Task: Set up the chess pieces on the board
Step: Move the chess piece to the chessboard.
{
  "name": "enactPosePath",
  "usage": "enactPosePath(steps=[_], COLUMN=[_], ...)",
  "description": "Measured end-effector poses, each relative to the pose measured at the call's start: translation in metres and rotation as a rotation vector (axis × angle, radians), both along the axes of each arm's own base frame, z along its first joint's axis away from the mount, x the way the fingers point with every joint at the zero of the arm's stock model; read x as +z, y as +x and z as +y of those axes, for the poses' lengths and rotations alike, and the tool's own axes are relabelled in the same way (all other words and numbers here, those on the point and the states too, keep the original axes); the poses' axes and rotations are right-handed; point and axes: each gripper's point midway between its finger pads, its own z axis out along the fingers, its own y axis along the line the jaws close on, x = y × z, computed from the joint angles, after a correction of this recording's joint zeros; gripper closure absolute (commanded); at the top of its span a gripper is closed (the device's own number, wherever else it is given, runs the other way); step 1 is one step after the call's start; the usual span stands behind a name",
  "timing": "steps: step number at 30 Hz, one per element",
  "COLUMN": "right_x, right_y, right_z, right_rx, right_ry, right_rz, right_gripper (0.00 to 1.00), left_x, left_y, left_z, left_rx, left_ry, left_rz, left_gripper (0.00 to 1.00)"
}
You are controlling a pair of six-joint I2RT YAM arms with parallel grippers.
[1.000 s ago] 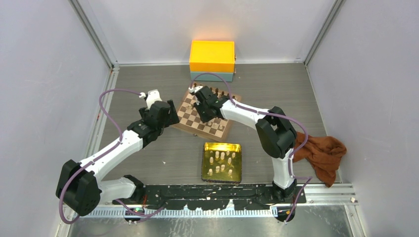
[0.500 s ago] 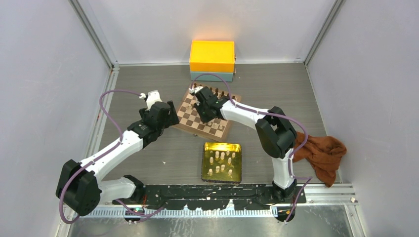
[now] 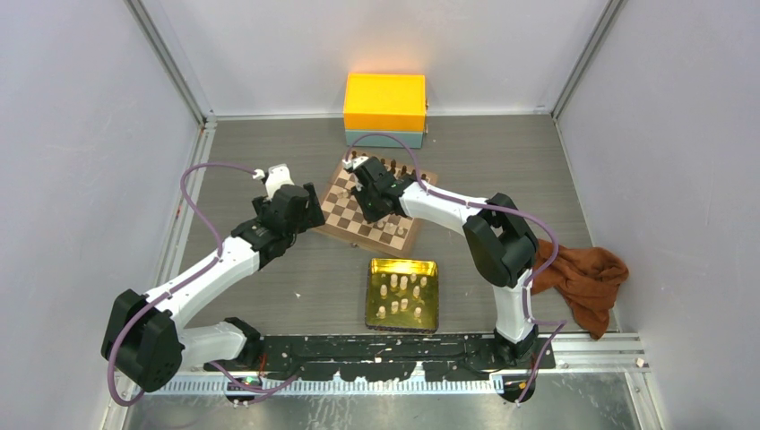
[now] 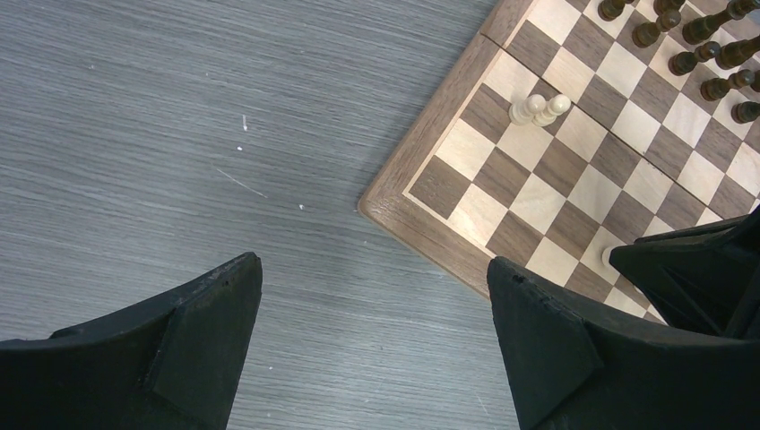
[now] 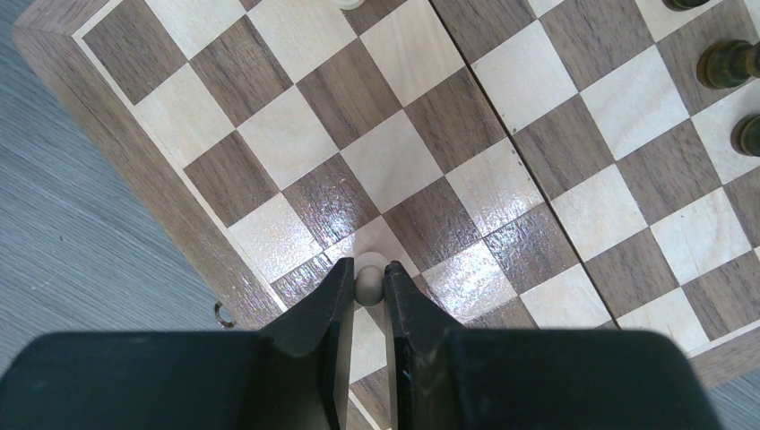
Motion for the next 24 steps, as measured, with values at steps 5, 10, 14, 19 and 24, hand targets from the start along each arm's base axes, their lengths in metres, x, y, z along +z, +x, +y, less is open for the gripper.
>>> enactPosePath(steps=[5, 10, 14, 19, 24], right_x=[0.0, 0.0001, 0.0001, 0.0001, 0.0019], right_y=[0.0, -0.0001, -0.0001, -0.0003, -0.0005], right_z=[0.0, 0.0002, 0.0002, 0.0005, 0.002], right_rx=[0.0, -0.002, -0.002, -0.001, 0.002], right_ry=[0.0, 0.002, 0.002, 0.002, 0.003], right_rz=[0.0, 0.001, 0.001, 0.001, -0.001], right_gripper=[0.74, 0.69, 0.68, 0.67, 0.66], left_x=[-0.0002, -0.0001, -0.0001, -0.0001, -0.0003], left_y=[-0.0001, -0.0001, -0.0001, -0.0001, -0.0001], left_z=[0.0, 0.0001, 0.0001, 0.0001, 0.0001], left_rx=[0.0, 0.0, 0.0, 0.0, 0.0], left_ry=[0.0, 0.0, 0.0, 0.0, 0.0], left_rz=[0.0, 0.0, 0.0, 0.0, 0.001], left_gripper=[0.03, 0.03, 0.03, 0.03, 0.03])
